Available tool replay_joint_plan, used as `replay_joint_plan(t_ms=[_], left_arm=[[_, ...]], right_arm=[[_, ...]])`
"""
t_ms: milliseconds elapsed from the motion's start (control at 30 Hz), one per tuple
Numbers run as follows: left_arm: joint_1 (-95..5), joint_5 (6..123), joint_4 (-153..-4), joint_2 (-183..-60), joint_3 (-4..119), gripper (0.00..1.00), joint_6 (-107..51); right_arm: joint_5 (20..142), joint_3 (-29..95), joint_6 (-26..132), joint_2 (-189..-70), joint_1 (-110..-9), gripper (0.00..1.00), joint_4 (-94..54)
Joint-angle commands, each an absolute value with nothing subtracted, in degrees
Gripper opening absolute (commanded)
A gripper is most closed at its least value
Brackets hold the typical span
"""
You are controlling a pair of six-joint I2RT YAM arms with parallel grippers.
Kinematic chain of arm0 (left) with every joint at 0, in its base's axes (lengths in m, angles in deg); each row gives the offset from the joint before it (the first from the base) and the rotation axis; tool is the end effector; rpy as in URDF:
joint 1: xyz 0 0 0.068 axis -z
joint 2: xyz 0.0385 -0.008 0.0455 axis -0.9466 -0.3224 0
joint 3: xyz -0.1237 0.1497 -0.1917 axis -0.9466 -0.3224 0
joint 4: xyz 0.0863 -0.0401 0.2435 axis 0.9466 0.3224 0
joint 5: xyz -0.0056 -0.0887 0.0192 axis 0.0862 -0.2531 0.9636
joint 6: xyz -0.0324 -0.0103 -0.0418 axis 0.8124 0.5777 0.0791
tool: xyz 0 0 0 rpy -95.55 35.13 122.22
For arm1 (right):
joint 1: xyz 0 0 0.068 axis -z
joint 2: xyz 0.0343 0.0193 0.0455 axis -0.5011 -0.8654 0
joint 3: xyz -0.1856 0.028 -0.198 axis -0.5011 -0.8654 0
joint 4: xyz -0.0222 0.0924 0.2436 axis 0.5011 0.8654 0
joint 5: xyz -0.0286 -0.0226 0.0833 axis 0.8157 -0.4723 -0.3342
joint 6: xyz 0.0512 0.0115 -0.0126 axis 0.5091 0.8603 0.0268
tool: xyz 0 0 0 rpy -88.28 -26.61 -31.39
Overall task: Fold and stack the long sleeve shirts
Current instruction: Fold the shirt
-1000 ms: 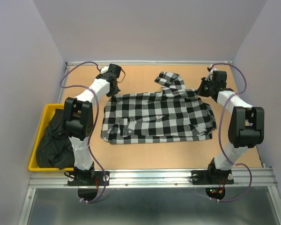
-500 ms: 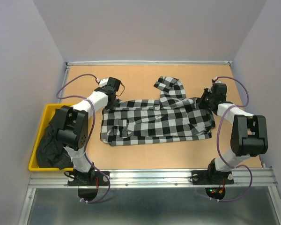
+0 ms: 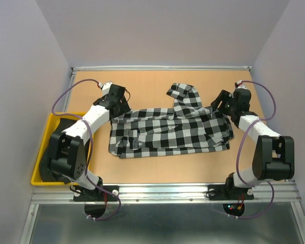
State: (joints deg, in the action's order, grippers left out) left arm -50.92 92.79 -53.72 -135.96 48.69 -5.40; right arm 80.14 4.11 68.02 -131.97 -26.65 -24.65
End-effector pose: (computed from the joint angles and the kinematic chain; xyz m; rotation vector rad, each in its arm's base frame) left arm 0.3175 -0.1044 0.2422 -0.4454 2.3180 -0.0358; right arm 0.3138 -0.0136 0.2188 0.3889 2.1196 0.3414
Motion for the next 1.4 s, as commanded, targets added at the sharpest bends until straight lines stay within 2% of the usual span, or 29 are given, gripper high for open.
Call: replay_joint_plan(t_ms=[0, 367, 667, 767, 967, 1000, 1167, 1367], left_arm=[[-50.54, 90.39, -57.03, -132.42, 51.26, 0.88, -8.78], [-49.31, 85.73, -58.62, -142.26, 56.62, 0.84, -10.20], [-48.51, 84.05, -59.15, -144.12, 51.36, 0.81, -9.05], [-48.51, 83.70, -59.06, -143.42, 48.11, 0.81, -8.44], [-48.51, 85.02, -59.06, -142.18, 42.92, 0.81, -7.03], [-48.51, 85.37, -58.80, -142.27, 42.56, 0.81, -6.94], [-48.51, 85.55, -58.18, -141.57, 41.59, 0.80, -6.15], [-48.78, 86.42, -56.78, -139.55, 43.08, 0.80, -6.50]], right_arm=[[74.67, 10.81, 66.72, -133.58, -26.81, 0.69, -24.25], [74.66, 16.54, 70.05, -140.17, -29.10, 0.65, -22.84], [72.37, 15.67, 73.13, -145.01, -29.28, 0.63, -22.75], [71.59, 13.56, 74.01, -146.06, -29.28, 0.59, -22.84], [73.07, 9.69, 75.06, -146.68, -29.11, 0.42, -22.75], [73.16, 9.25, 75.15, -146.59, -28.84, 0.36, -22.75], [75.18, 6.26, 75.94, -145.11, -27.26, 0.17, -22.75], [79.40, 7.39, 73.75, -140.36, -26.91, 0.15, -21.09]])
